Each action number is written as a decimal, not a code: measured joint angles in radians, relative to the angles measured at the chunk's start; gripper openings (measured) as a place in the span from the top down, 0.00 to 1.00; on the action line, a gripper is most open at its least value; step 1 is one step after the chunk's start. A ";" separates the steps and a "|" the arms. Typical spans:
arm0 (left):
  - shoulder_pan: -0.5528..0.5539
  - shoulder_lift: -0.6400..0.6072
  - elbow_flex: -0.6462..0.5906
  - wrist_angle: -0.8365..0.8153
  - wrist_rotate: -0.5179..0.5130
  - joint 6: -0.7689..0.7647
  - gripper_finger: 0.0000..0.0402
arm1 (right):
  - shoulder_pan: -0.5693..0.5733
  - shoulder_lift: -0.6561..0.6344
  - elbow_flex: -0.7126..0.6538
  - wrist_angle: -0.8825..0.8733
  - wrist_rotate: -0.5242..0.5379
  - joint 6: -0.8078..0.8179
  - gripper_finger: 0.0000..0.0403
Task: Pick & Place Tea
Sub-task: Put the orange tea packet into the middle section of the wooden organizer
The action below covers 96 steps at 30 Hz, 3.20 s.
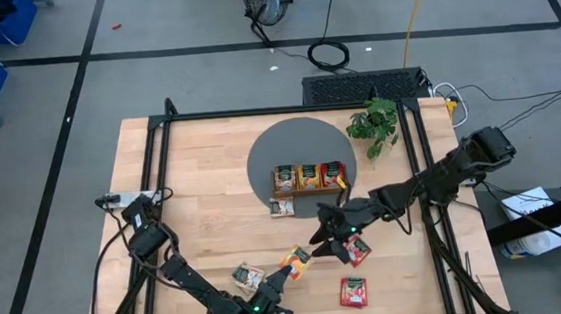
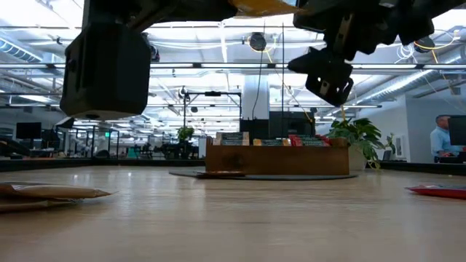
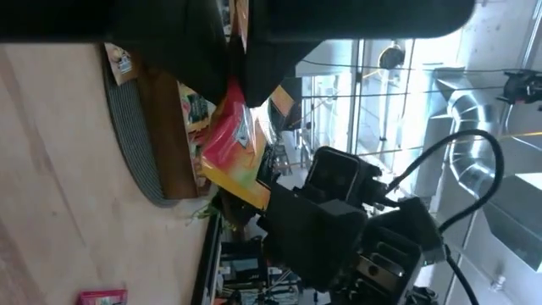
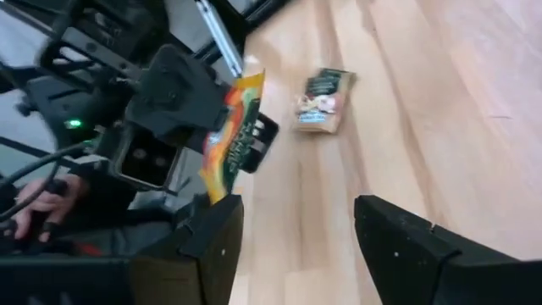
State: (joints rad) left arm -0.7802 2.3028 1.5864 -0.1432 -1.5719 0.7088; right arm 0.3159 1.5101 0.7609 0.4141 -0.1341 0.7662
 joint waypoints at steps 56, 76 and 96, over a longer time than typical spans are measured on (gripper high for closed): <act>-0.016 -0.012 0.001 -0.274 0.004 -0.329 0.58 | 0.019 0.000 0.000 -0.079 0.034 -0.252 1.00; -0.092 -0.546 -0.565 -0.895 0.186 -1.979 0.91 | -0.250 -0.027 0.408 -0.932 0.214 -0.742 1.00; -0.002 -0.729 -0.761 -0.319 0.340 -1.336 0.97 | -0.474 0.146 0.504 -1.174 0.208 -0.956 1.00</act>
State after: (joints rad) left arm -0.7821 1.5734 0.8256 -0.4625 -1.2316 -0.6273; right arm -0.1583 1.6561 1.2652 -0.7594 0.0734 -0.1901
